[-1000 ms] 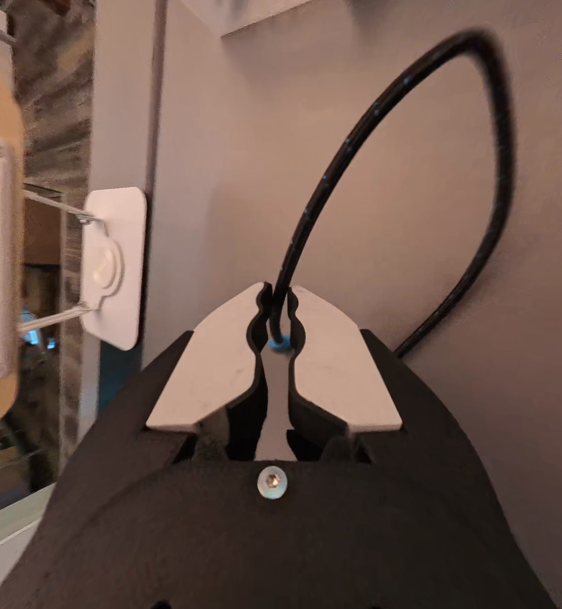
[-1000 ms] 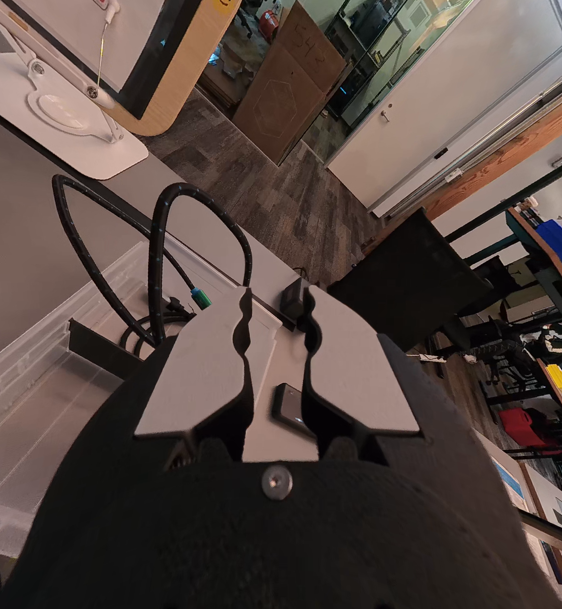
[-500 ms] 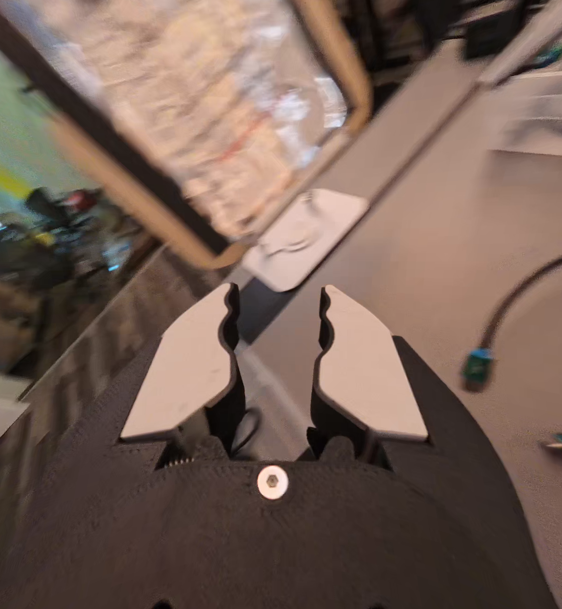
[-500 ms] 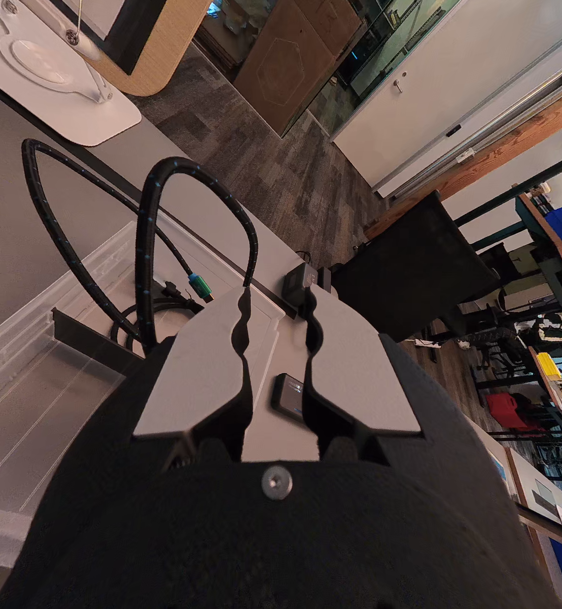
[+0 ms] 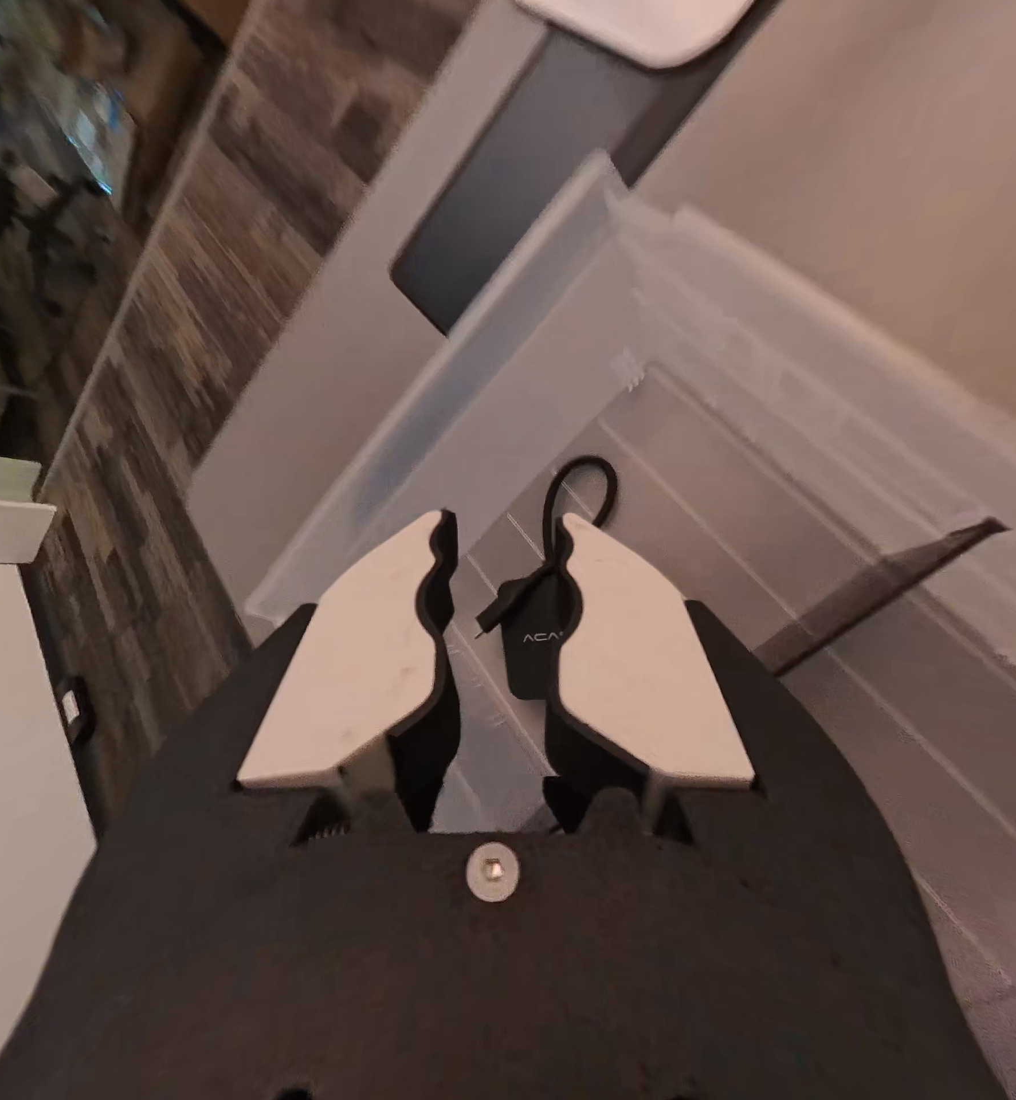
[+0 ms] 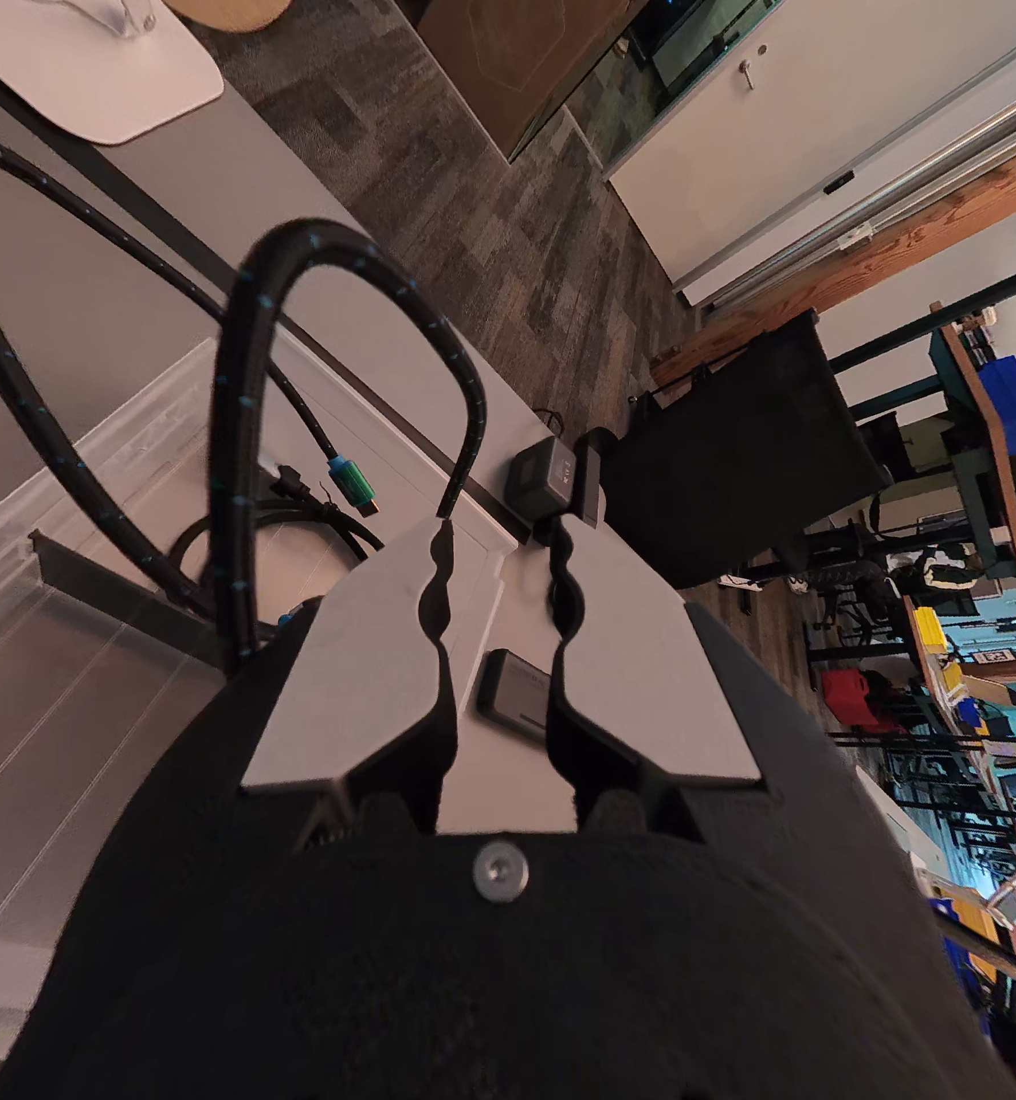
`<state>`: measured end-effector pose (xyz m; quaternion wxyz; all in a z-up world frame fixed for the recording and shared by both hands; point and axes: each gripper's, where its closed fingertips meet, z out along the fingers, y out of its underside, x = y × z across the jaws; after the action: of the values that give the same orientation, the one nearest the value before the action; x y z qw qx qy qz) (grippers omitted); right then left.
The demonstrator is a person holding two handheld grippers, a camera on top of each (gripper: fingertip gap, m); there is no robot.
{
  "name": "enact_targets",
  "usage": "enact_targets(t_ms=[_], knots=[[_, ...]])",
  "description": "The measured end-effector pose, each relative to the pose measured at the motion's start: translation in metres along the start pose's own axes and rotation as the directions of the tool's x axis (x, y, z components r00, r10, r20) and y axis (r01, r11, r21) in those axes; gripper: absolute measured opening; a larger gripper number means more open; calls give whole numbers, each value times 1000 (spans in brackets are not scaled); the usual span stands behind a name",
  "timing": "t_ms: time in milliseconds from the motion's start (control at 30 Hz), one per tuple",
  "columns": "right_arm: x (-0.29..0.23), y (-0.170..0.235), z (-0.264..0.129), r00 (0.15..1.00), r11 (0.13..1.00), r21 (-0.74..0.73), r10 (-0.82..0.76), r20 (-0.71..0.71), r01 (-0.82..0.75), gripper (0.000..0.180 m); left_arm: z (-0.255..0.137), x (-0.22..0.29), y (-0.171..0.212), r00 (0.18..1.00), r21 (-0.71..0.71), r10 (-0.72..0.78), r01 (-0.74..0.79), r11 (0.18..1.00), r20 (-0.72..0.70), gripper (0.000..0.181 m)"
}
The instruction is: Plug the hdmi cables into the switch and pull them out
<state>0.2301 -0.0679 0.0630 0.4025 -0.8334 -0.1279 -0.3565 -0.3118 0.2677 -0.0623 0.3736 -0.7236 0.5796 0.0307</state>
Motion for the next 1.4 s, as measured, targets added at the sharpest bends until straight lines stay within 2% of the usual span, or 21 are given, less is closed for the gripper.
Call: enact_targets(t_ms=[200, 300, 500, 667, 733, 800, 900, 1133, 1300, 1400], knots=[[-7, 2, 9, 998, 997, -50, -59, 4, 60, 32, 40, 15, 18, 992, -68, -43, 35, 997, -121, 34], [-4, 1, 7, 998, 997, -42, -59, -5, 59, 32, 46, 13, 23, 993, -123, -51, 38, 992, -108, 37], [10, 0, -7, 999, 999, -10, -31, -42, 31, 32, 55, 14, 38, 988, -237, 102, -127, 963, -117, 39], [22, 0, -19, 998, 1000, 27, 7, -64, -5, 32, 64, 19, 54, 980, -326, 102, -155, 933, -173, 39], [23, -1, -20, 998, 999, 38, 15, -67, -13, 32, 65, 18, 57, 983, -348, 86, -138, 927, -160, 32], [22, -3, -19, 998, 999, 42, 11, -60, -9, 32, 66, 18, 60, 983, -366, 105, -154, 918, -151, 17], [18, -5, -16, 999, 999, 34, -10, -52, 11, 32, 68, 16, 59, 978, -361, 160, -197, 911, -131, 12], [16, -10, -16, 999, 998, 56, -19, -40, 21, 32, 59, 18, 61, 975, -373, 145, -199, 906, -167, 7], [17, -17, -23, 999, 996, 88, -19, -50, 23, 31, 27, -9, 38, 993, -287, 111, -116, 951, -36, 5], [18, -27, -30, 997, 993, 117, -24, -67, 32, 31, -7, -25, 12, 995, -171, 75, -63, 983, 62, 4]])
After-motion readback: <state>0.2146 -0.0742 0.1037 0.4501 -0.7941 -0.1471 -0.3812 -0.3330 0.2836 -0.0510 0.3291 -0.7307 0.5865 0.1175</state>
